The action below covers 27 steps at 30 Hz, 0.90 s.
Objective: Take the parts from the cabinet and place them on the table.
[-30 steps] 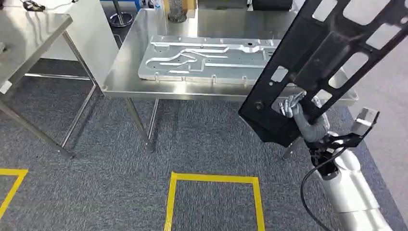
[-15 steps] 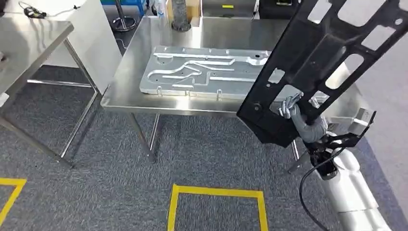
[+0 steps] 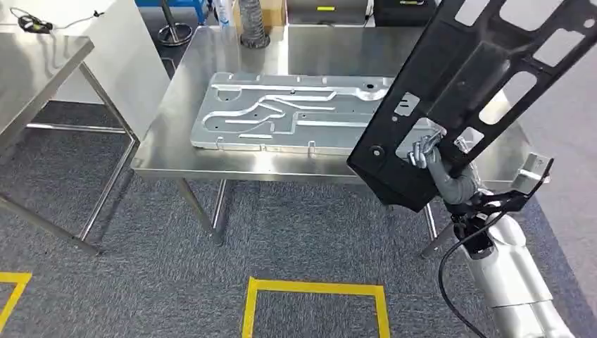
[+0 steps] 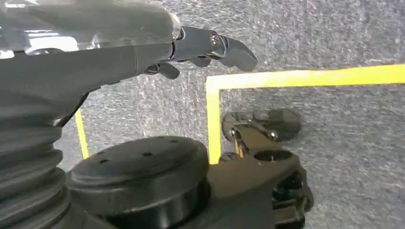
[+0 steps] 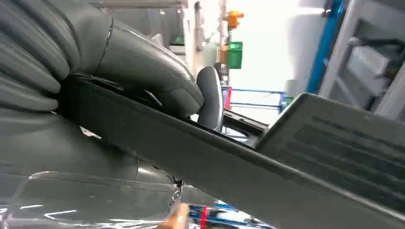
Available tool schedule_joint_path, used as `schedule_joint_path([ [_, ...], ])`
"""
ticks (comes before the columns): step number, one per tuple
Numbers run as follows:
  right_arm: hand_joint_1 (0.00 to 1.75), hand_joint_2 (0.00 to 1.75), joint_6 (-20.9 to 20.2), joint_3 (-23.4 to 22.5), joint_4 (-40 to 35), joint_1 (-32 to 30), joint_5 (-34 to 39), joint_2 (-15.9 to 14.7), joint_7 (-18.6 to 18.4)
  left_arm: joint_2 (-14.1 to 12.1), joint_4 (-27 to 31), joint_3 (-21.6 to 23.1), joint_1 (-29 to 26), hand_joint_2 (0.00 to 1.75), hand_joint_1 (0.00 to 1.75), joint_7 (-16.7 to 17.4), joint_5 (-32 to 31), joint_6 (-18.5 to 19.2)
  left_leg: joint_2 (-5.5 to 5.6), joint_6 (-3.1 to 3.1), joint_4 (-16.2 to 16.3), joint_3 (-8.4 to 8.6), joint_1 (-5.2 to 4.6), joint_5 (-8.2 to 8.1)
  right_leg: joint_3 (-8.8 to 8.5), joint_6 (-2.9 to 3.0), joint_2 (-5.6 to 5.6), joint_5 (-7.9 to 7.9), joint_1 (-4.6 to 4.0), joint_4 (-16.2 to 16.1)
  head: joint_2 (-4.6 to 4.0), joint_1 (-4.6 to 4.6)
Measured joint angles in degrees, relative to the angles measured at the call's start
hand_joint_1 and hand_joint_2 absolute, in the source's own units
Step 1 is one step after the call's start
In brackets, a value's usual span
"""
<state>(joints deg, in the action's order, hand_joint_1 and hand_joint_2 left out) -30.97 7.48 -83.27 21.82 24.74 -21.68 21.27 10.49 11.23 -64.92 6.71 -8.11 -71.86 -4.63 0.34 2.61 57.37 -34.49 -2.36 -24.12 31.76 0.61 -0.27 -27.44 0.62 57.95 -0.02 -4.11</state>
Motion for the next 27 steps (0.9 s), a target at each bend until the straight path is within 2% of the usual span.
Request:
schedule_joint_path([
  [2, 1.75, 1.75, 0.0, 0.0, 0.0, 0.3, 0.0, 0.1, 0.0, 0.0, 0.0, 0.0, -0.1, 1.75, 0.00, 0.0, -0.1, 0.0, 0.00, 0.29, -0.9, 0.38, 0.02, 0.78, -0.49, -0.53, 0.01, -0.02, -0.07, -0.7, 0.00, 0.02],
  [3, 1.75, 1.75, 0.0, 0.0, -0.1, 0.4, 0.0, 0.1, 0.0, 0.1, 0.0, 0.0, -0.2, 1.75, 0.00, 0.0, -0.1, 0.0, -0.21, -0.15, -2.7, 1.68, 1.02, 1.59, -0.86, -0.61, 0.33, -0.52, -0.18, -0.3, 0.00, 0.02],
  [4, 1.75, 1.75, 0.0, 0.0, 0.0, 0.6, 0.0, 0.1, 0.0, 0.1, 0.0, 0.0, 0.0, 1.75, 0.00, 0.0, -0.1, 0.0, -0.12, 0.02, -3.5, 2.31, 0.87, 1.69, -0.15, -0.79, 0.28, -1.42, -0.39, 1.3, 0.00, 0.04],
  [5, 1.75, 1.75, 0.0, 0.0, 0.0, 1.1, 0.0, 0.2, 0.0, 0.2, 0.0, 0.0, 0.1, 1.75, 0.00, 0.0, -0.1, 0.0, -0.16, 0.12, -3.6, 2.51, 0.88, 1.64, 1.91, -1.02, 0.12, -3.30, -0.31, 5.2, 0.00, 0.02],
  [7, 1.75, 1.75, -0.1, 0.0, 0.2, 1.1, 0.0, 0.2, -0.1, 0.2, 0.0, 0.0, 0.1, 1.75, 0.00, 0.0, 0.0, 0.0, -0.16, 0.22, -3.4, 2.73, 0.88, 1.01, 7.22, -1.62, 0.13, -6.55, 0.14, 14.2, 0.00, 0.02],
  [8, 1.75, 1.75, -0.1, 0.1, 0.4, 1.1, 0.0, 0.2, -0.2, 0.2, 0.0, 0.0, 0.1, 1.75, 0.00, 0.0, 0.0, 0.0, -0.13, 0.12, -3.3, 2.88, 0.91, 0.73, 8.95, -1.89, 0.15, -6.73, 0.39, 16.6, 0.00, 0.02],
  [9, 1.75, 1.75, -0.1, 0.2, 0.5, 1.1, -0.1, 0.2, -0.3, 0.2, 0.0, 0.0, -0.1, 1.75, 0.00, -0.1, 0.0, 0.0, -0.07, -0.04, -2.9, 3.05, 1.04, 0.29, 9.49, -2.27, 0.19, -5.30, 0.74, 16.2, 0.00, 0.02],
  [10, 1.75, 1.75, -0.1, 0.2, 0.5, 1.2, 0.0, 0.2, -0.4, 0.2, 0.0, 0.0, -0.2, 1.75, 0.00, -0.1, 0.0, 0.0, 0.01, -0.32, -2.3, 3.23, 1.28, -0.31, 8.52, -2.68, 0.25, -2.57, 1.10, 13.1, 0.00, 0.02],
  [12, 1.75, 1.75, -0.1, 0.2, 0.5, 1.4, 0.0, 0.2, -0.4, 0.2, 0.0, 0.0, -0.2, 1.75, 0.00, -0.3, 0.0, 0.0, 0.12, -0.97, -0.5, 3.48, 1.74, -1.91, 4.38, -3.47, 0.42, 3.49, 1.84, 3.0, 0.00, 0.02],
  [13, 1.75, 1.75, -0.1, 0.2, 0.7, 1.4, 0.1, 0.2, -0.3, 0.1, 0.0, 0.0, -0.2, 1.75, 0.00, -0.4, 0.0, -0.1, 0.24, -1.44, 0.1, 3.09, 1.68, -2.61, 3.92, -3.61, 0.42, 1.92, 1.65, 2.3, 0.00, 0.04],
  [14, 1.75, 1.75, -0.2, 0.2, 0.9, 1.5, 0.1, 0.2, -0.3, 0.1, 0.0, -0.1, 0.0, 1.75, 0.00, -0.4, 0.0, -0.1, 0.25, -1.78, 1.2, 2.66, 1.42, -3.15, 4.06, -2.80, 0.08, 2.00, 1.52, 1.8, 0.00, 0.00],
  [15, 1.75, 1.75, -0.1, 0.3, 0.9, 1.3, 0.2, 0.2, -0.3, 0.1, 0.0, -0.1, 0.0, 1.75, 0.00, -0.5, -0.1, -0.1, 0.24, -1.90, 1.1, 2.49, 1.43, -3.21, 4.31, -2.27, 0.01, 1.82, 1.44, 2.1, 0.00, 0.00],
  [17, 1.75, 1.75, -0.2, 0.3, 1.0, 1.2, 0.2, 0.2, -0.3, 0.1, 0.0, -0.1, -0.2, 1.75, 0.00, -0.5, -0.1, -0.1, 0.16, -2.41, 0.9, 2.67, 1.52, -3.54, 4.30, -1.59, -0.10, 1.45, 1.15, 2.2, 0.00, 0.00],
  [18, 1.75, 1.75, -0.3, 0.3, 1.0, 1.3, 0.3, 0.2, -0.2, 0.1, 0.0, -0.1, -0.1, 1.75, 0.00, -0.5, -0.1, -0.1, 0.13, -2.77, 1.2, 2.55, 1.68, -4.08, 3.82, -1.12, -0.06, 1.38, 1.34, 2.0, 0.00, -0.02],
  [19, 1.75, 1.75, -0.3, 0.3, 1.0, 1.3, 0.4, 0.2, -0.2, 0.2, 0.0, -0.1, -0.1, 1.75, 0.00, -0.5, -0.1, -0.1, 0.09, -3.07, 2.5, 2.40, 1.84, -4.64, 3.37, -0.80, -0.05, 1.17, 1.30, 1.8, 0.00, 0.00],
  [20, 1.75, 1.75, -0.3, 0.3, 1.0, 1.3, 0.5, 0.2, -0.2, 0.2, 0.0, -0.1, 0.0, 1.75, 0.00, -0.5, -0.1, 0.0, 0.05, -3.43, 6.3, 0.59, 1.93, -6.32, 2.92, -0.44, 0.07, 0.85, 1.25, 1.8, 0.00, -0.02],
  [21, 1.75, 1.75, -0.3, 0.3, 1.0, 1.4, 0.6, 0.3, -0.1, 0.2, 0.0, -0.1, 0.0, 1.75, 0.00, -0.4, -0.1, 0.0, 0.04, -3.66, 11.9, -2.42, 2.10, -8.42, 2.58, -0.27, 0.12, 0.54, 1.14, 1.8, 0.00, -0.02],
  [23, 1.75, 1.75, -0.3, 0.4, 1.0, 1.4, 0.6, 0.3, -0.1, 0.3, 0.0, -0.1, -0.1, 1.75, 0.00, -0.3, -0.1, 0.0, 0.03, -3.71, 20.3, -7.79, 2.18, -10.54, 1.94, -0.23, 0.09, -0.08, 0.97, 1.8, 0.00, 0.00],
  [24, 1.75, 1.75, -0.3, 0.5, 1.0, 1.4, 0.6, 0.4, -0.2, 0.3, 0.0, -0.1, -0.2, 1.75, 0.00, -0.3, 0.0, 0.0, 0.04, -3.58, 21.2, -9.03, 2.18, -9.58, 1.44, -0.23, 0.01, -0.42, 0.90, 1.8, 0.00, -0.02],
  [25, 1.75, 1.75, -0.3, 0.5, 1.1, 1.4, 0.6, 0.5, -0.1, 0.3, 0.0, -0.1, -0.2, 1.75, 0.00, -0.3, 0.0, 0.0, 0.04, -3.39, 19.0, -8.73, 2.17, -7.22, 0.81, -0.27, -0.08, -0.86, 0.86, 1.8, 0.00, -0.02],
  [27, 1.75, 1.75, -0.3, 0.6, 1.2, 1.5, 0.6, 0.6, -0.1, 0.2, 0.0, -0.1, -0.2, 1.75, 0.00, -0.3, 0.0, 0.0, 0.05, -2.89, 9.1, -5.15, 2.11, -0.33, -0.66, -0.49, -0.16, -1.84, 0.88, 1.7, 0.00, 0.00],
])
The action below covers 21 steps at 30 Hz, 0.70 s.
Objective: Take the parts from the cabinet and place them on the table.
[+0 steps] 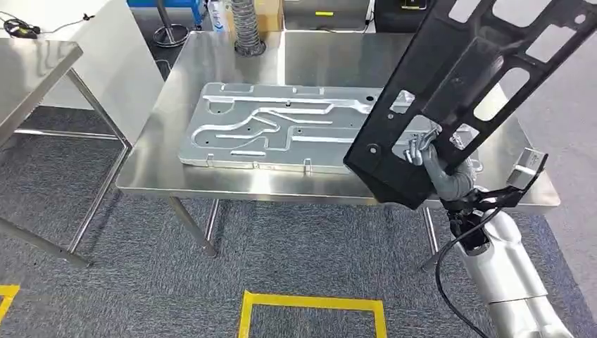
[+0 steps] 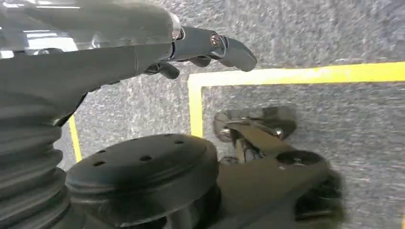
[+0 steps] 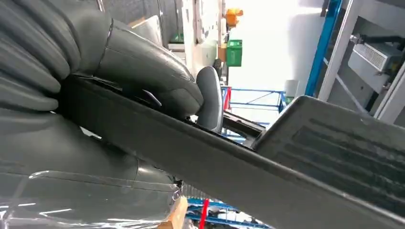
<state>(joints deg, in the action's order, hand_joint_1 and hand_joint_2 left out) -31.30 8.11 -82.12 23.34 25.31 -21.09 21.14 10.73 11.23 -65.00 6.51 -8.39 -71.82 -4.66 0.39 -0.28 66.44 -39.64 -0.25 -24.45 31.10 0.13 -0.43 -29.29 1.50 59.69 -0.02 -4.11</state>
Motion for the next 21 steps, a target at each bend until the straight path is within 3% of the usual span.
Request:
schedule_joint_path([
  [1, 1.75, 1.75, 0.0, 0.1, 0.2, 0.2, 0.0, 0.1, 0.0, 0.0, 0.0, 0.0, 0.0, 1.75, 0.00, 0.0, 0.0, 0.0, 0.02, 0.24, -5.0, 1.64, -0.04, 2.63, -0.35, -0.19, -0.01, -0.46, 0.04, -0.2, 0.00, 0.00],
  [2, 1.75, 1.75, 0.0, 0.1, 0.4, 0.5, -0.1, 0.2, 0.1, 0.0, 0.0, -0.1, 0.0, 1.75, 0.00, 0.0, 0.0, 0.0, 0.19, 0.34, -5.4, 2.32, -0.46, 1.80, -0.41, -0.59, -0.11, -0.67, -0.31, -0.2, 0.00, -0.02],
  [5, 1.75, 1.75, -0.1, 0.2, 0.8, 0.7, -0.4, 0.3, 0.2, 0.0, 0.0, -0.1, 0.0, 1.75, 0.00, 0.0, 0.0, 0.0, 0.14, 1.12, -7.0, 2.64, -0.77, 0.75, -0.33, -1.64, -0.27, -0.55, 0.00, -1.2, 0.00, -0.02],
  [7, 1.75, 1.75, -0.1, 0.3, 0.9, 0.9, -0.5, 0.3, 0.1, 0.0, 0.0, -0.1, -0.1, 1.75, 0.00, 0.0, 0.0, 0.0, 0.10, 1.86, -8.7, 4.06, -0.19, 1.00, -1.10, -2.17, -0.18, -1.11, 0.11, -1.5, 0.00, -0.02],
  [8, 1.75, 1.75, -0.1, 0.3, 1.1, 1.2, -0.5, 0.3, 0.2, 0.1, 0.0, -0.1, -0.1, 1.75, 0.00, 0.0, 0.0, 0.0, 0.09, 2.30, -9.3, 4.95, -0.37, 0.77, -0.03, -2.09, 0.08, -2.12, 0.03, 1.3, 0.00, -0.02],
  [9, 1.75, 1.75, -0.1, 0.3, 1.2, 1.4, -0.5, 0.3, 0.2, 0.1, 0.0, -0.1, 0.0, 1.75, 0.00, 0.0, 0.0, 0.0, 0.08, 2.57, -9.3, 5.27, -0.41, 0.56, 2.41, -2.10, 0.07, -3.78, -0.14, 5.6, 0.00, 0.00],
  [11, 1.75, 1.75, -0.1, 0.3, 1.5, 1.3, -0.5, 0.3, 0.2, 0.1, 0.0, -0.1, 0.1, 1.75, 0.00, 0.0, 0.0, 0.0, 0.07, 2.94, -9.3, 5.93, -0.62, -0.21, 8.66, -2.30, 0.08, -6.32, -0.23, 15.0, 0.00, 0.00],
  [12, 1.75, 1.75, -0.1, 0.3, 1.7, 1.2, -0.5, 0.3, 0.2, 0.1, 0.0, -0.1, 0.0, 1.75, 0.00, 0.0, 0.0, 0.0, 0.08, 3.01, -9.2, 6.32, -0.73, -0.61, 10.67, -2.30, 0.09, -5.69, -0.23, 16.9, 0.00, 0.00],
  [13, 1.75, 1.75, -0.2, 0.3, 1.9, 1.2, -0.5, 0.3, 0.2, 0.1, 0.0, -0.1, -0.1, 1.75, 0.00, 0.0, 0.0, 0.0, 0.10, 3.01, -9.1, 6.88, -0.79, -1.09, 11.00, -2.26, 0.09, -3.46, -0.24, 15.6, 0.00, 0.00],
  [14, 1.75, 1.75, -0.4, 0.3, 2.1, 1.3, -0.5, 0.3, 0.2, 0.1, 0.0, -0.1, -0.1, 1.75, 0.00, 0.0, 0.0, 0.0, 0.12, 2.98, -9.0, 7.46, -0.82, -1.57, 10.14, -2.14, 0.10, -0.57, -0.24, 12.3, 0.00, 0.00],
  [16, 1.75, 1.75, -0.5, 0.3, 2.2, 1.6, -0.5, 0.3, 0.2, 0.1, 0.0, -0.1, -0.1, 1.75, 0.00, 0.0, 0.0, 0.0, 0.18, 2.80, -8.5, 8.78, -0.90, -2.92, 6.28, -1.56, 0.20, 6.46, -0.36, 1.5, 0.00, 0.00],
  [18, 1.75, 1.75, -0.7, 0.3, 2.4, 2.0, -0.4, 0.3, 0.2, 0.2, 0.0, -0.1, 0.0, 1.75, 0.00, 0.0, 0.0, 0.0, 0.31, 2.19, -8.0, 8.44, -1.16, -3.54, 5.50, -0.96, 0.43, 4.90, -0.83, -0.4, 0.00, 0.00],
  [21, 1.75, 1.75, -0.7, 0.3, 2.5, 2.0, -0.3, 0.3, 0.2, 0.3, 0.0, -0.1, 0.0, 1.75, 0.00, 0.0, 0.0, -0.1, 0.00, 1.49, -8.5, 8.80, -1.06, -3.97, 5.36, -0.36, 0.15, 4.59, -1.03, -0.5, 0.00, 0.00],
])
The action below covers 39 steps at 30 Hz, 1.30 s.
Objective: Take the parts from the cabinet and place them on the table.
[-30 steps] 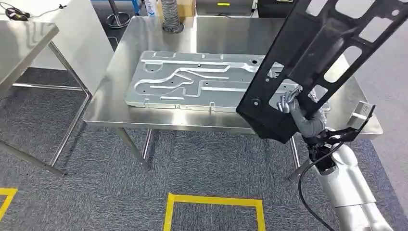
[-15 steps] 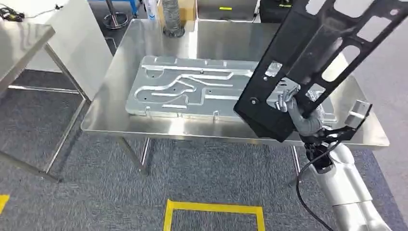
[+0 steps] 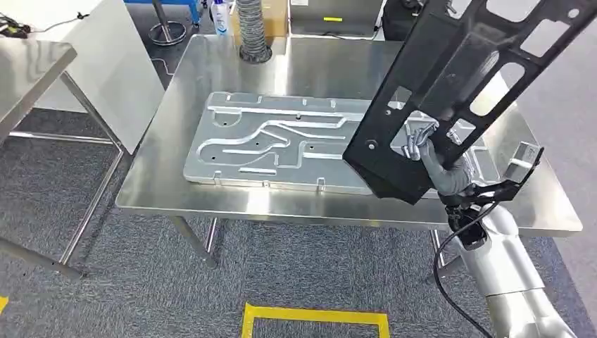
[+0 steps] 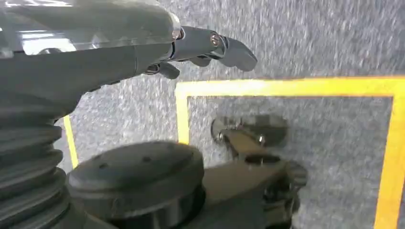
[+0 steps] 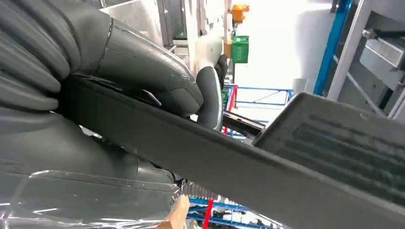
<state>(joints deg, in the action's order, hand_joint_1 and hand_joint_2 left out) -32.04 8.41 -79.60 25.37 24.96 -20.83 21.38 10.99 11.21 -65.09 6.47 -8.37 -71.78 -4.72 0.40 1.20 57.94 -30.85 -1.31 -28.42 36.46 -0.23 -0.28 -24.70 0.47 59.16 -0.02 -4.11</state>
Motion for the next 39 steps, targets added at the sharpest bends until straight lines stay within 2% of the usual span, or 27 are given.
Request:
schedule_joint_path([
  [1, 1.75, 1.75, 0.0, 0.0, 0.0, 0.0, 0.0, 0.0, 0.0, -0.1, 0.0, 0.0, 0.1, 1.75, 0.00, 0.0, 0.0, -0.1, -0.01, -0.33, 0.0, 0.01, -0.17, -0.53, -0.71, 0.15, 0.03, 0.01, 0.66, -0.5, 0.00, -0.02],
  [2, 1.75, 1.75, 0.0, 0.0, 0.0, 0.1, 0.1, 0.0, 0.0, 0.0, 0.0, 0.0, 0.1, 1.75, 0.00, -0.1, 0.0, -0.1, -0.01, -0.97, 2.1, -0.50, 0.02, -1.22, -1.47, 0.47, 0.08, -0.24, 0.70, -0.9, 0.00, -0.07],
  [3, 1.75, 1.75, 0.0, 0.0, 0.0, 0.2, 0.1, 0.0, 0.0, 0.0, 0.0, 0.0, 0.1, 1.75, 0.00, -0.1, 0.0, -0.1, 0.00, -1.33, 6.0, -2.51, 0.31, -2.75, -1.87, 0.78, 0.23, -0.49, 0.71, -1.0, 0.00, -0.04],
  [5, 1.75, 1.75, 0.0, 0.0, 0.0, 0.2, 0.2, 0.0, 0.0, 0.0, 0.0, 0.0, 0.0, 1.75, 0.00, -0.1, 0.0, -0.1, -0.03, -1.95, 16.0, -8.56, 1.00, -6.00, -2.54, 0.79, 0.25, -1.05, 0.70, -1.0, 0.00, -0.05],
  [6, 1.75, 1.75, 0.0, 0.0, 0.1, 0.2, 0.2, 0.0, 0.0, 0.0, 0.0, 0.0, -0.1, 1.75, 0.00, 0.0, 0.1, -0.1, -0.03, -2.18, 18.9, -10.86, 1.28, -6.05, -2.91, 0.74, 0.23, -1.36, 0.73, -1.0, 0.00, -0.06],
  [7, 1.75, 1.75, 0.0, 0.1, 0.1, 0.2, 0.1, 0.0, 0.0, 0.0, 0.0, 0.0, -0.2, 1.75, 0.00, 0.0, 0.3, 0.0, -0.03, -2.36, 18.7, -11.63, 1.51, -4.57, -3.39, 0.62, 0.17, -1.71, 0.82, -1.0, 0.00, -0.04],
  [8, 1.75, 1.75, 0.0, 0.1, 0.1, 0.3, 0.1, 0.0, -0.1, 0.0, 0.0, -0.1, -0.2, 1.75, 0.00, 0.0, 0.5, 0.1, -0.03, -2.47, 15.9, -11.02, 1.69, -1.91, -3.93, 0.42, 0.08, -2.08, 0.91, -1.0, 0.00, -0.05],
  [10, 1.75, 1.75, 0.2, 0.1, 0.3, 0.9, -0.6, 0.0, -0.4, 0.0, 0.0, -0.3, -0.1, 1.75, 0.00, -0.3, 0.8, 0.3, -0.04, -2.56, 5.4, -7.09, 2.00, 4.94, -5.23, -0.08, -0.05, -2.97, 1.20, -1.0, 0.00, -0.04],
  [11, 1.75, 1.75, 0.7, 0.1, 0.6, 1.5, -1.5, -0.1, -0.5, 0.0, 0.0, -0.5, -0.2, 1.75, 0.00, -0.4, 0.9, 0.4, 0.06, -2.54, 2.2, -5.64, 1.98, 5.75, -5.41, -0.45, -0.10, -3.38, 1.23, -1.0, 0.00, -0.04],
  [13, 1.75, 1.75, 1.4, 0.3, 1.4, 3.3, -3.7, -0.2, -0.4, 0.1, 0.0, -0.7, 0.0, 1.75, 0.00, -0.3, 0.9, 0.7, 0.08, -1.52, 1.0, -5.49, 1.46, 4.99, -4.73, -1.21, -0.50, -3.33, 1.01, -0.8, 0.00, -0.07],
  [16, 1.75, 1.75, 2.4, 1.0, 4.1, 6.6, -6.7, -1.1, -0.7, 0.0, 0.0, -0.9, 0.1, 1.75, 0.00, -0.3, 0.7, 0.9, 0.07, -0.25, 0.2, -5.31, 1.09, 5.16, -4.88, -2.38, -0.47, -3.48, 1.54, -1.3, 0.00, -0.04],
  [17, 1.75, 1.75, 3.8, 1.4, 5.7, 8.7, -9.7, -1.6, -0.2, 0.0, 0.0, -0.9, 0.1, 1.75, 0.00, -0.4, 0.4, 1.0, 0.07, 0.33, -0.4, -4.85, 1.16, 5.34, -4.33, -2.23, -0.06, -4.55, 1.67, 0.3, 0.00, -0.04],
  [19, 1.75, 1.75, 9.1, 2.3, 9.4, 13.1, -18.0, -2.7, 2.1, 0.0, 0.0, -0.9, 0.4, 1.75, 0.00, -0.4, 0.2, 1.1, 0.02, 0.88, -0.3, -4.80, 0.90, 5.19, -0.10, -2.03, -0.02, -8.54, 1.44, 8.5, 0.00, -0.04],
  [21, 1.75, 1.75, 20.7, 4.9, 13.0, 17.6, -34.4, -4.1, 3.5, 0.0, 0.0, -0.9, 0.4, 1.75, 0.00, -0.8, -0.2, 1.1, 0.03, 1.18, -0.3, -4.71, 0.58, 4.99, 4.60, -1.99, -0.03, -10.77, 1.09, 16.6, 0.00, -0.04],
  [22, 1.75, 1.75, 26.7, 7.0, 15.1, 20.4, -46.2, -4.8, 2.4, 0.0, 0.0, -0.9, 0.3, 1.75, 0.00, -0.9, -0.3, 1.1, 0.03, 1.25, -0.2, -4.65, 0.46, 4.90, 5.62, -1.89, -0.02, -10.07, 0.97, 17.4, 0.00, -0.04],
  [23, 1.75, 1.75, 30.7, 9.6, 17.1, 23.6, -57.7, -5.2, 0.3, 0.0, 0.0, -0.9, 0.3, 1.75, 0.00, -0.9, -0.4, 1.1, 0.02, 1.24, 0.0, -4.54, 0.37, 4.74, 5.16, -1.69, -0.02, -7.97, 0.86, 15.4, 0.00, -0.04],
  [25, 1.75, 1.75, 32.1, 14.9, 21.7, 30.2, -72.7, -5.3, -2.1, 0.0, 0.0, -0.9, 0.5, 1.75, 0.00, -0.9, -0.8, 1.0, -0.17, 1.04, 0.5, -4.25, 0.29, 4.25, 1.21, -1.18, -0.01, -2.07, 0.68, 6.0, 0.00, -0.04],
  [26, 1.75, 1.75, 32.2, 17.4, 24.3, 32.7, -77.9, -5.2, -3.3, 0.0, 0.0, -0.8, 0.8, 1.75, 0.00, -0.9, -1.0, 0.9, -0.13, 0.91, 0.7, -4.28, 0.29, 4.01, -0.66, -0.93, -0.01, -0.41, 0.65, 1.4, 0.00, -0.04],
  [27, 1.75, 1.75, 32.3, 19.8, 27.1, 34.7, -79.8, -5.2, -4.1, 0.1, 0.0, -0.8, 1.1, 1.75, 0.00, -0.9, -1.2, 0.9, 0.17, 0.75, 1.2, -4.62, 0.00, 3.95, -1.28, -0.86, -0.04, -1.01, 0.13, 0.1, 0.00, -0.04],
  [30, 1.75, 1.75, 34.9, 24.9, 34.0, 39.7, -84.6, -3.8, -6.6, 0.2, 0.0, -0.8, 0.9, 1.75, 0.00, -0.7, -1.5, -0.4, 0.55, 0.10, 0.8, -4.90, 0.19, 4.30, -0.76, -0.35, 0.01, -0.91, -0.02, 0.3, 0.00, -0.04],
  [31, 1.75, 1.75, 35.1, 26.2, 35.9, 41.2, -85.2, -3.4, -6.7, 0.1, 0.0, -0.8, 1.0, 1.75, 0.00, -0.6, -1.7, -0.4, 0.58, -0.26, 0.9, -4.77, -0.14, 4.14, -1.10, 0.06, 0.00, -0.64, 0.66, -0.3, 0.00, -0.04],
  [32, 1.75, 1.75, 35.2, 27.3, 37.6, 42.1, -85.7, -3.0, -6.8, 0.1, 0.0, -0.6, 1.0, 1.75, 0.00, -0.4, -2.0, -0.4, 0.48, -0.62, 1.5, -5.02, 0.03, 3.41, -1.70, 0.21, 0.25, -0.50, 0.67, -0.8, 0.00, -0.04],
  [33, 1.75, 1.75, 35.3, 28.2, 39.2, 42.7, -85.9, -2.5, -6.6, 0.2, 0.0, -0.5, 1.2, 1.75, 0.00, -0.4, -2.1, -0.3, 0.34, -1.13, 4.3, -6.24, 0.18, 1.76, -2.02, 0.51, 0.41, -0.53, 0.71, -0.9, 0.00, -0.11],
  [36, 1.75, 1.75, 36.0, 30.0, 43.1, 43.0, -85.1, -1.5, -5.7, 0.2, 0.0, 0.0, 1.2, 1.75, 0.00, -0.2, -2.5, -0.3, 0.14, -1.86, 17.0, -12.54, 1.06, -3.20, -2.16, 0.82, 0.40, -0.78, 0.56, -0.9, 0.00, -0.11],
  [37, 1.75, 1.75, 36.1, 30.4, 44.1, 42.8, -84.8, -1.3, -5.4, 0.2, 0.0, 0.1, 1.3, 1.75, 0.00, -0.1, -2.6, -0.3, 0.08, -2.01, 18.6, -13.59, 1.30, -3.01, -2.23, 0.80, 0.27, -0.87, 0.58, -0.9, 0.00, -0.11],
  [38, 1.75, 1.75, 36.3, 30.9, 45.0, 42.4, -84.7, -1.1, -5.4, 0.2, 0.0, 0.2, 1.3, 1.75, 0.00, 0.0, -2.6, -0.3, 0.06, -2.16, 17.1, -13.12, 1.53, -1.41, -2.44, 0.75, 0.17, -1.01, 0.60, -0.9, 0.00, -0.11],
  [39, 1.75, 1.75, 36.3, 31.3, 45.6, 41.9, -84.3, -0.9, -5.3, 0.2, 0.0, 0.3, 1.4, 1.75, 0.00, 0.0, -2.6, -0.3, 0.05, -2.22, 13.1, -11.38, 1.69, 1.18, -2.69, 0.55, 0.04, -1.23, 0.69, -0.8, 0.00, -0.11],
])
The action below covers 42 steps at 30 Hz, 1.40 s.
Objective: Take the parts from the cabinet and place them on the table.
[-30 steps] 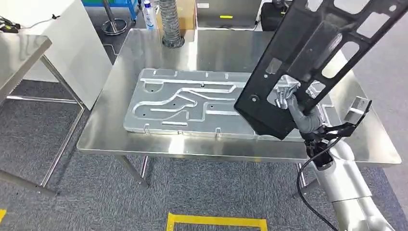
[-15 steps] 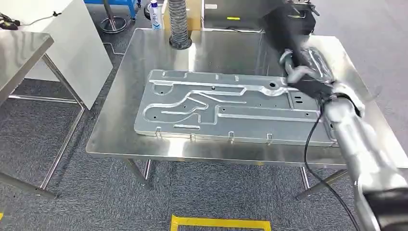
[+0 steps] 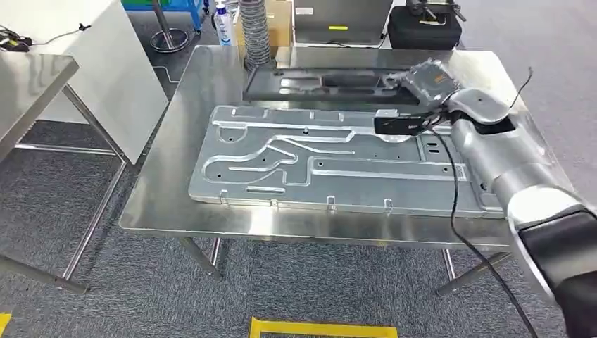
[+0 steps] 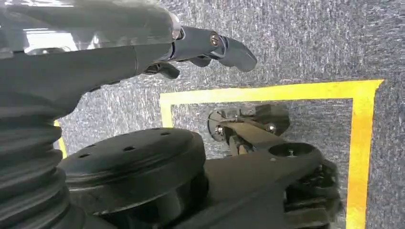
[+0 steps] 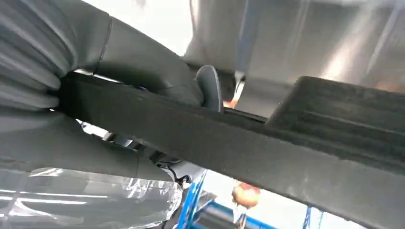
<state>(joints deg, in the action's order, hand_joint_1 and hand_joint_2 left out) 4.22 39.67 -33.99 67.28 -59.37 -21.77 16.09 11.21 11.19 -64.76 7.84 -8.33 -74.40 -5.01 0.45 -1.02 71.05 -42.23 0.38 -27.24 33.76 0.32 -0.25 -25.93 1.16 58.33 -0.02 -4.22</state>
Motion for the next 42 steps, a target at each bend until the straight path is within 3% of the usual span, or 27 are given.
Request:
schedule_joint_path([
  [1, 1.75, 1.75, 0.0, 0.2, 0.5, -0.4, 0.5, 0.0, 0.2, 0.0, 0.0, 0.1, 0.1, 1.75, 0.00, 0.1, -0.1, 0.0, 0.00, -0.02, -5.5, 2.57, 0.16, 2.97, -0.32, -0.28, -0.08, -0.30, 0.13, 0.1, 0.00, 0.00],
  [2, 0.00, 0.00, 0.2, 0.3, 1.0, -0.7, 1.1, 0.1, 0.4, 0.0, 0.0, 0.2, 0.1, 1.75, 0.00, 0.2, -0.2, 0.0, 0.01, 0.04, -10.7, 4.87, 0.23, 4.99, -0.63, -0.58, -0.06, -0.66, 0.20, 0.2, 0.00, 0.00],
  [3, 0.00, 0.00, 0.5, 0.3, 1.5, -0.9, 1.8, 0.1, 0.5, 0.0, 0.0, 0.3, 0.2, 1.75, 0.00, 0.4, -0.5, 0.0, 0.17, 0.13, -11.4, 5.85, -0.05, 3.99, -0.43, -0.90, -0.05, -0.78, -0.06, 0.2, 0.00, 0.00],
  [6, 0.00, 0.00, 0.7, 0.2, 2.3, -1.8, 3.7, 0.2, 0.6, 0.0, 0.0, 0.6, 0.1, 1.75, 0.00, 1.1, -0.8, -0.3, 0.19, 1.12, -12.2, 5.73, -0.43, 3.77, -0.21, -1.82, -0.11, -0.50, 0.13, -0.2, 0.00, 0.00],
  [7, 0.00, 0.00, 0.6, 0.2, 2.6, -2.1, 4.0, 0.2, 0.8, 0.0, 0.0, 0.7, 0.2, 0.00, 0.00, 1.1, -0.8, -0.3, 0.18, 1.61, -12.8, 5.92, -0.44, 3.99, -0.36, -2.30, -0.11, -0.55, 0.20, -0.3, 0.00, 0.00],
  [9, 0.00, 0.00, 0.6, -0.1, 2.9, -2.4, 4.6, 0.1, 1.0, 0.0, 0.0, 0.8, 0.3, 0.00, 0.00, 1.0, -0.2, 0.0, 0.06, 2.40, -13.7, 6.72, -0.29, 4.34, 0.30, -2.46, 0.00, -2.36, 0.34, 1.9, 0.00, 0.02],
  [12, 0.00, 0.00, 0.0, -0.3, 3.2, -2.6, 5.0, 0.1, 1.1, 0.0, 0.0, 0.7, 0.4, 0.00, 0.00, 1.0, 0.6, 0.6, -0.07, 2.91, -13.7, 6.86, -0.60, 4.09, 7.32, -2.50, -0.02, -7.80, 0.14, 15.4, 0.00, 0.02],
  [13, 0.00, 0.00, -0.3, -0.3, 3.3, -2.8, 5.0, 0.1, 1.1, 0.0, 0.0, 0.7, 0.3, 0.00, 0.00, 0.9, 0.7, 0.8, -0.07, 3.00, -13.7, 6.87, -0.72, 4.03, 8.96, -2.51, -0.01, -7.88, 0.13, 17.9, 0.00, 0.02],
  [15, 0.00, 0.00, -0.7, -0.3, 3.6, -3.0, 5.0, 0.1, 1.1, 0.0, 0.0, 0.6, 0.4, 0.00, 0.00, 0.5, 1.1, 1.2, -0.06, 3.10, -13.4, 6.92, -0.81, 3.85, 7.90, -2.26, 0.00, -4.32, 0.12, 14.2, 0.00, 0.02],
  [17, 0.00, 0.00, -1.3, -0.5, 3.6, -2.6, 5.0, 0.1, 1.1, 0.0, 0.0, 0.5, 0.4, 0.00, 0.00, 0.6, 1.3, 1.2, -0.02, 2.89, -12.8, 7.01, -0.81, 3.45, 3.21, -1.84, 0.09, 0.90, 0.10, 4.1, 0.00, 0.02],
  [18, 0.00, 0.00, -1.5, -0.5, 3.7, -2.4, 5.1, 0.1, 1.1, 0.0, 0.0, 0.3, 0.4, 0.00, 0.00, 1.1, 1.6, 1.2, 0.02, 2.64, -12.6, 6.85, -0.92, 3.23, 1.81, -1.63, 0.27, 0.80, -0.06, 1.2, 0.00, 0.02],
  [21, 0.00, 0.00, -2.1, -0.9, 3.8, -2.1, 6.0, 0.1, 1.1, 0.0, 0.0, 0.0, 0.3, 0.00, 0.00, 2.3, 1.7, 1.9, 0.06, 2.04, -12.2, 6.53, -1.05, 3.55, 2.10, -1.24, 0.06, 1.23, -0.59, 1.1, 0.00, 0.02],
  [22, 0.00, 0.00, -2.4, -1.1, 3.8, -2.1, 6.5, 0.1, 1.2, 0.0, 0.0, 0.0, 0.3, 0.00, 0.00, 2.4, 1.6, 2.3, 0.07, 1.76, -12.3, 6.55, -1.06, 3.65, 2.14, -0.98, 0.06, 1.40, -0.56, 0.9, 0.00, 0.02],
  [23, 0.00, 0.00, -2.4, -1.4, 3.8, -2.1, 7.2, 0.1, 1.4, 0.0, 0.0, 0.0, 0.3, 0.00, 0.00, 2.5, 1.6, 2.5, 0.07, 1.41, -12.0, 6.30, -1.20, 3.05, 2.03, -0.41, 0.25, 1.86, 0.12, 0.3, 0.00, 0.02],
  [25, 0.00, 0.00, -2.6, -2.1, 3.7, -1.7, 8.8, -0.1, 2.0, 0.0, 0.0, 0.0, 0.2, 0.00, 0.00, 2.7, 1.6, 2.5, -0.02, 0.77, -6.9, 4.73, -0.87, -1.48, 2.23, 0.19, 0.31, 2.27, -0.01, 0.2, 0.00, 0.02],
  [27, 0.00, 0.00, -3.5, -3.2, 3.7, -1.4, 10.7, -0.4, 2.6, 0.0, 0.0, 0.0, 0.0, 0.00, 0.00, 2.8, 1.6, 2.5, -0.04, 0.37, 2.0, 1.73, -0.45, -6.25, 2.73, 0.22, 0.35, 2.69, -0.12, 0.2, 0.00, 0.02],
  [28, 0.00, 0.00, -4.0, -3.7, 3.7, -1.3, 11.4, -0.6, 2.8, 0.0, 0.0, -0.1, -0.1, 0.00, 0.00, 2.8, 1.7, 2.5, -0.04, 0.25, 5.0, 0.91, -0.29, -7.45, 3.05, 0.17, 0.37, 2.92, -0.16, 0.2, 0.00, 0.02],
  [29, 0.00, 0.00, -4.5, -4.2, 3.6, -1.2, 12.1, -0.8, 3.0, 0.0, 0.0, -0.1, -0.2, 0.00, 0.00, 2.8, 1.7, 2.5, -0.05, 0.20, 5.4, 1.28, -0.13, -7.32, 3.37, 0.10, 0.35, 3.22, -0.17, 0.3, 0.00, 0.02],
  [30, 0.00, 0.00, -5.1, -4.8, 3.4, -1.1, 13.0, -1.1, 3.2, 0.0, 0.0, -0.2, -0.3, 0.00, 0.00, 2.8, 1.7, 2.5, -0.05, 0.21, 2.7, 3.22, -0.01, -5.95, 3.69, -0.07, 0.33, 3.51, -0.16, 0.3, 0.00, 0.02],
  [32, 0.00, 0.00, -5.9, -6.2, 3.1, -0.5, 14.4, -1.8, 3.5, 0.0, 0.0, -0.2, -0.3, 0.00, 0.00, 2.8, 1.7, 2.5, -0.05, 0.39, -7.5, 9.54, 0.17, -2.20, 4.16, -0.53, 0.26, 4.06, -0.05, 0.3, 0.00, 0.02],
  [33, 0.00, 0.00, -6.2, -6.8, 2.9, -0.1, 14.9, -2.1, 3.6, 0.0, 0.0, -0.2, -0.3, 0.00, 0.00, 2.8, 1.7, 2.6, 0.05, 0.51, -11.8, 12.15, 0.21, -1.84, 4.32, -0.86, 0.27, 4.36, 0.04, 0.4, 0.00, 0.02],
  [34, 0.00, 0.00, -6.6, -7.5, 2.8, 0.4, 15.7, -2.7, 3.9, 0.0, 0.0, -0.2, -0.2, 0.00, 0.00, 2.7, 1.7, 2.6, 0.12, 0.82, -12.5, 12.19, -0.41, -1.55, 4.63, -1.33, 0.21, 4.69, -0.20, 0.5, 0.00, 0.02],
  [37, 0.00, 0.00, -7.5, -9.2, 2.6, 0.5, 17.4, -4.2, 4.5, -0.1, 0.0, -0.3, -0.5, 0.00, 0.00, 2.6, 1.5, 2.8, 0.27, 2.13, -12.5, 11.47, -1.02, -0.43, 4.67, -2.73, 0.30, 6.10, 0.36, -0.3, 0.00, 0.04],
  [38, 0.00, 0.00, -7.5, -9.7, 2.6, 0.4, 17.6, -4.7, 4.7, -0.1, 0.0, -0.3, -0.5, 0.00, 0.00, 2.6, 1.4, 2.9, 0.09, 2.63, -13.4, 11.02, -0.72, 0.61, 4.93, -3.17, 0.09, 6.47, 0.44, -0.4, 0.00, 0.02],
  [39, 0.00, 0.00, -7.5, -10.1, 2.5, 0.3, 17.9, -5.1, 4.9, -0.1, 0.0, -0.3, -0.4, 0.00, 0.00, 2.6, 1.3, 3.1, 0.02, 3.03, -13.6, 10.85, -0.68, 1.41, 5.65, -3.12, 0.11, 4.54, 0.66, 0.4, 0.00, 0.02],
  [40, 0.00, 0.00, -7.5, -10.5, 2.5, 0.3, 18.1, -5.8, 5.0, -0.1, 0.0, -0.3, -0.2, 0.00, 0.00, 2.6, 1.3, 3.2, -0.05, 3.57, -13.6, 10.04, -0.72, 2.07, 6.71, -3.07, 0.20, 1.01, 0.57, 3.4, 0.00, 0.04],
  [42, 0.00, 0.00, -7.5, -10.9, 2.4, 0.1, 18.5, -6.3, 5.2, -0.1, 0.0, -0.3, -0.1, 0.00, 0.00, 2.6, 1.3, 3.3, -0.18, 3.81, -13.6, 8.43, -0.95, 3.14, 9.25, -3.25, 0.18, -5.23, 0.45, 12.5, 0.00, 0.04],
])
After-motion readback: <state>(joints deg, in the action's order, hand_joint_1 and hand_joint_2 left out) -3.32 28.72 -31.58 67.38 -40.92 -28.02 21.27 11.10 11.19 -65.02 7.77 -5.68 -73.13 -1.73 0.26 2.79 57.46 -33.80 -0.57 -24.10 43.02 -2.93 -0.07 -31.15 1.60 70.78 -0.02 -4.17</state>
